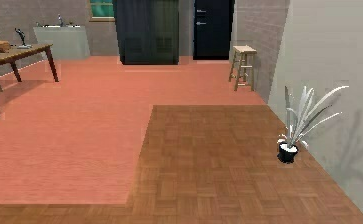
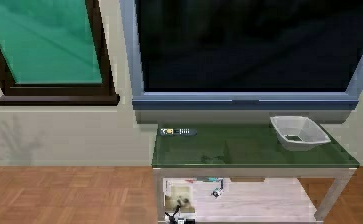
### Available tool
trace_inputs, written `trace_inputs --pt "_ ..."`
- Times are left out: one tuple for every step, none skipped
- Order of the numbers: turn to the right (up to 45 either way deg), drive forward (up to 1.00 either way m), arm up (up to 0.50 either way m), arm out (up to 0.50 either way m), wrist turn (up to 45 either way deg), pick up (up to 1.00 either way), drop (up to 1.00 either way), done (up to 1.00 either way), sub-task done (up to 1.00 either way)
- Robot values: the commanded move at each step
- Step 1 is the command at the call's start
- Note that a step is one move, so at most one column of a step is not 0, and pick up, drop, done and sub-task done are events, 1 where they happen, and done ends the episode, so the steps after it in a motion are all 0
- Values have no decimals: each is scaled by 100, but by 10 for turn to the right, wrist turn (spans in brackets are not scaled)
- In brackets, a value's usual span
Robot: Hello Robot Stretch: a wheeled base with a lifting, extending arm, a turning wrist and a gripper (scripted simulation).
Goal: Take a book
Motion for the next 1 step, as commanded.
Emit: trace_inputs --pt "0 0 0 0 0 100 0 0 0"
